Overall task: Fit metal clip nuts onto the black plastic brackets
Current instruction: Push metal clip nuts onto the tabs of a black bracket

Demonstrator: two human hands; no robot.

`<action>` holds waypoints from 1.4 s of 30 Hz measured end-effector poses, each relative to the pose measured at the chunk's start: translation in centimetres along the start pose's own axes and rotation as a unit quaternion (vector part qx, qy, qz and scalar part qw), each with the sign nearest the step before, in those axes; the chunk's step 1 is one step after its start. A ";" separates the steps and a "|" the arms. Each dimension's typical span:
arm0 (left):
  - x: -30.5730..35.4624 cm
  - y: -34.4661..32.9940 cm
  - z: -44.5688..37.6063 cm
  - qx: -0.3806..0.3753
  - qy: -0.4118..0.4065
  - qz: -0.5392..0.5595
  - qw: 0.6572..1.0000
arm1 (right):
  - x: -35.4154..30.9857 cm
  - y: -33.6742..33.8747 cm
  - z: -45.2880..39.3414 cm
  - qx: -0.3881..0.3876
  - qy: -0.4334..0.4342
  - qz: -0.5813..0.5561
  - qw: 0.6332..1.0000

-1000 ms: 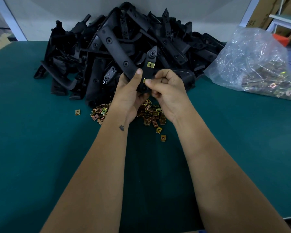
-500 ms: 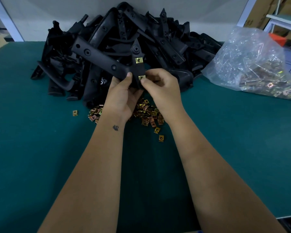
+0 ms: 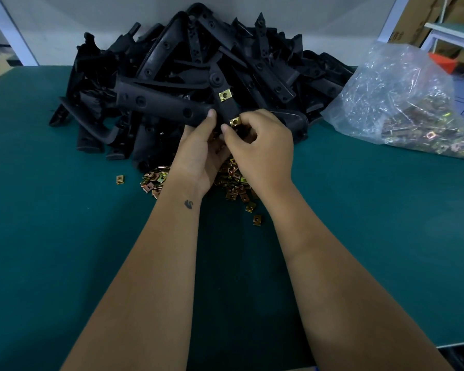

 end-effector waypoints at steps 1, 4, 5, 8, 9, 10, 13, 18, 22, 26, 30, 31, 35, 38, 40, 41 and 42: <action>0.0 0.1 0.0 0.006 -0.001 0.000 1.000 | 0.0 0.0 0.0 -0.004 0.001 -0.004 1.000; 0.6 0.3 0.1 0.007 -0.025 0.007 1.000 | 0.3 -0.2 0.0 -0.009 -0.011 -0.016 1.000; 0.7 0.4 0.1 0.006 -0.030 -0.004 1.000 | 0.6 -0.3 0.0 -0.007 -0.021 -0.021 1.000; 0.7 0.3 0.1 0.002 -0.035 -0.051 0.998 | 1.3 -0.4 0.0 -0.001 -0.047 -0.035 0.998; 0.7 0.2 0.1 0.002 -0.038 -0.068 0.997 | 1.4 -0.4 0.0 0.004 -0.051 -0.042 0.998; 0.7 0.1 0.1 0.001 -0.041 -0.085 0.996 | 1.5 -0.2 0.0 0.011 -0.054 -0.053 0.997; 0.8 -0.5 0.3 -0.011 -0.055 -0.136 0.989 | 1.9 0.4 0.0 0.041 -0.065 -0.071 0.995; 0.6 -0.7 0.3 -0.010 -0.061 -0.185 0.981 | 2.6 1.1 -0.1 0.066 -0.088 -0.067 0.992; 0.6 -0.7 0.3 -0.005 -0.055 -0.178 0.982 | 2.5 1.6 -0.1 0.081 -0.084 -0.068 0.991; 0.7 -0.7 0.3 -0.002 -0.060 -0.195 0.979 | 2.6 1.8 -0.1 0.089 -0.085 -0.061 0.990; 1.2 -0.9 0.6 0.006 -0.077 -0.193 0.978 | 2.9 1.9 0.0 0.092 -0.091 -0.066 0.989; 1.4 -0.8 0.7 0.012 -0.080 -0.183 0.980 | 2.9 1.9 0.0 0.092 -0.092 -0.071 0.989; 2.2 -0.2 0.9 0.040 -0.077 -0.155 0.984 | 3.2 1.3 -0.1 0.062 -0.107 -0.115 0.986; 2.4 0.0 0.9 0.049 -0.076 -0.142 0.986 | 4.2 0.7 0.0 0.060 -0.159 -0.204 0.964; 2.2 0.2 0.8 0.054 -0.069 -0.095 0.992 | 5.3 0.7 0.4 0.089 -0.209 -0.268 0.936; 2.1 0.4 0.7 0.059 -0.064 -0.068 0.994 | 5.9 0.6 0.5 0.097 -0.234 -0.280 0.926; 2.0 0.6 0.5 0.063 -0.059 -0.043 0.995 | 6.3 0.3 0.7 0.092 -0.254 -0.276 0.923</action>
Point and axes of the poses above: each hand's wrist, its own z-axis away from the middle knuckle, its own y-axis out of the back of the hand, x = y × z, the point moved 9 cm from there along -z, towards the middle knuckle, and after that the axes turned 4 degrees about y, right-handed, at the moved point
